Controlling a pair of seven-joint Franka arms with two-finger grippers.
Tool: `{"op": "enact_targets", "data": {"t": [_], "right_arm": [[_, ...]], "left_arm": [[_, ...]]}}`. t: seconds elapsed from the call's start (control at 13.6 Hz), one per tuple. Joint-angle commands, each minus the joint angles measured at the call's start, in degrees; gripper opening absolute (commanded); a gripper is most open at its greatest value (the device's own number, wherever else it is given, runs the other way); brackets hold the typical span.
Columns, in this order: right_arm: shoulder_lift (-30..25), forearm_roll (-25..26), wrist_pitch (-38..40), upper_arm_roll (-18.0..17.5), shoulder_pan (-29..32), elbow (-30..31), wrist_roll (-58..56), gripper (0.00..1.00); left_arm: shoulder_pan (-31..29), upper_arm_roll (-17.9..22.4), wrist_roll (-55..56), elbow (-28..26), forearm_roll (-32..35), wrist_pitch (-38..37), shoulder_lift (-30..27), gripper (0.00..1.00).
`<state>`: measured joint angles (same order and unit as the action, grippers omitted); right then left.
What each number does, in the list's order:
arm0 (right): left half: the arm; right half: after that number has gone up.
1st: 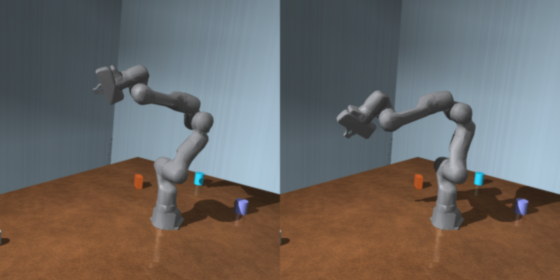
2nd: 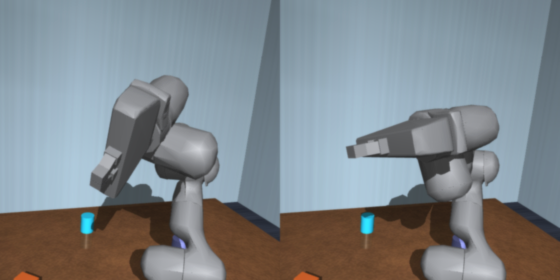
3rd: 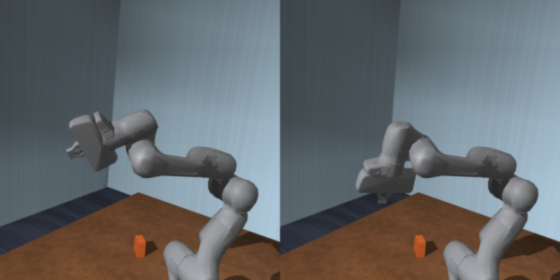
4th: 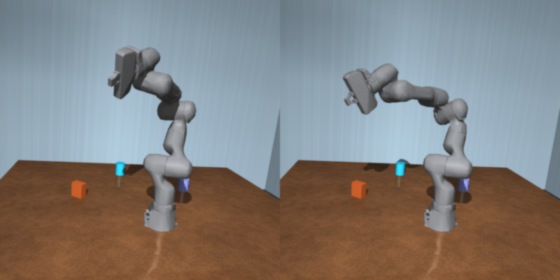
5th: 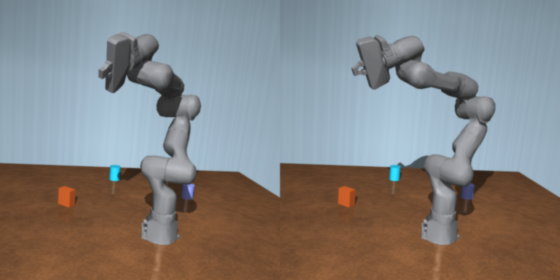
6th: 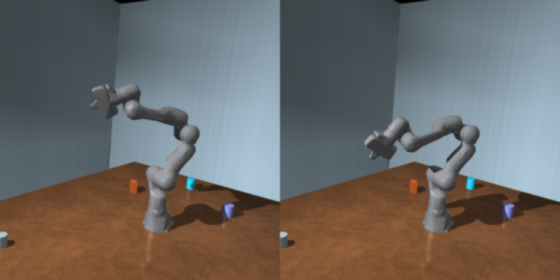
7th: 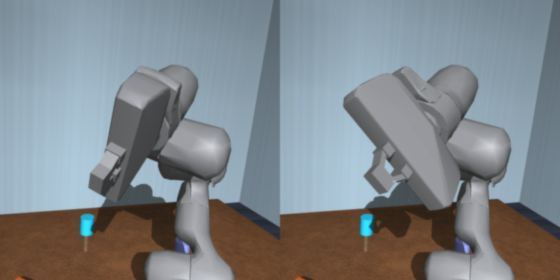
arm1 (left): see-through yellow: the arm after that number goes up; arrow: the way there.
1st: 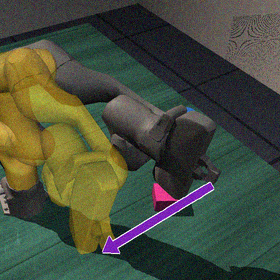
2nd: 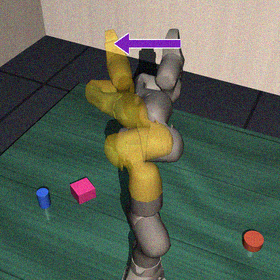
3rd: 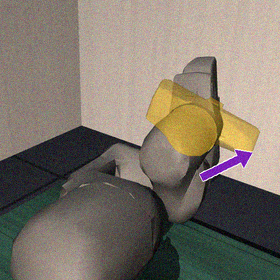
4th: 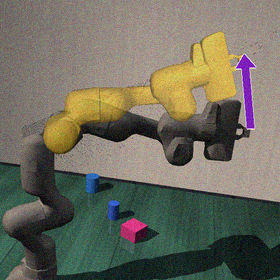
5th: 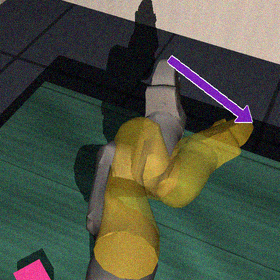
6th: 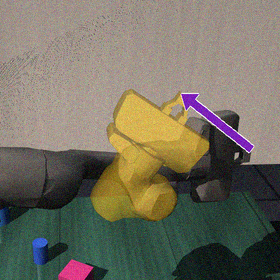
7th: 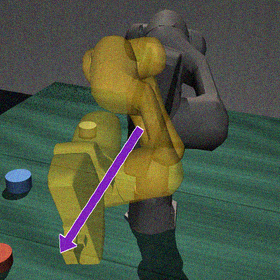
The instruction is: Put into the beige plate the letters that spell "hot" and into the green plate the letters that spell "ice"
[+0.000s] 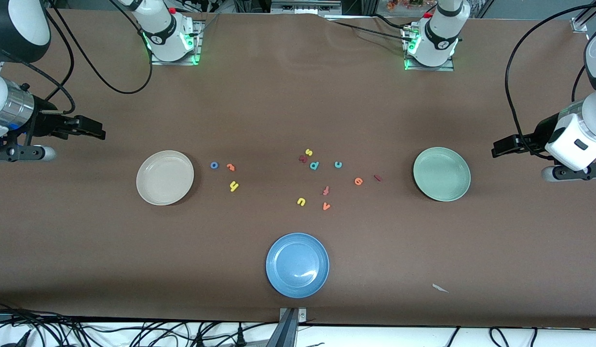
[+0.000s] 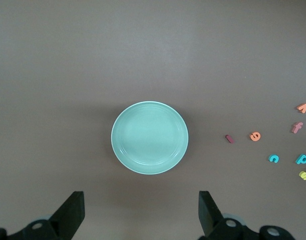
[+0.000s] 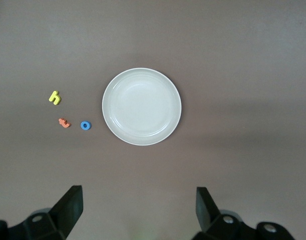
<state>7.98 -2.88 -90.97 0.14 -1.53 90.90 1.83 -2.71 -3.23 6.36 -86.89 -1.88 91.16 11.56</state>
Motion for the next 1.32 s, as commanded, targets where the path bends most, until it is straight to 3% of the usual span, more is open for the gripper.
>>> {"op": "enact_targets", "data": {"t": [0.0,1.25], "right_arm": [[0.5,0.4,1.1,-0.1,0.1,-1.1,0.2,1.0],[1.5,0.5,0.8,-0.1,0.1,-1.1,0.2,1.0]], "left_arm": [[-0.4,-0.1,-0.6,-2.0,-1.2,0.9,-1.8,1.0],[-0.4,-0.2,-0.6,-2.3,-1.0,0.9,-1.7,1.0]]}}
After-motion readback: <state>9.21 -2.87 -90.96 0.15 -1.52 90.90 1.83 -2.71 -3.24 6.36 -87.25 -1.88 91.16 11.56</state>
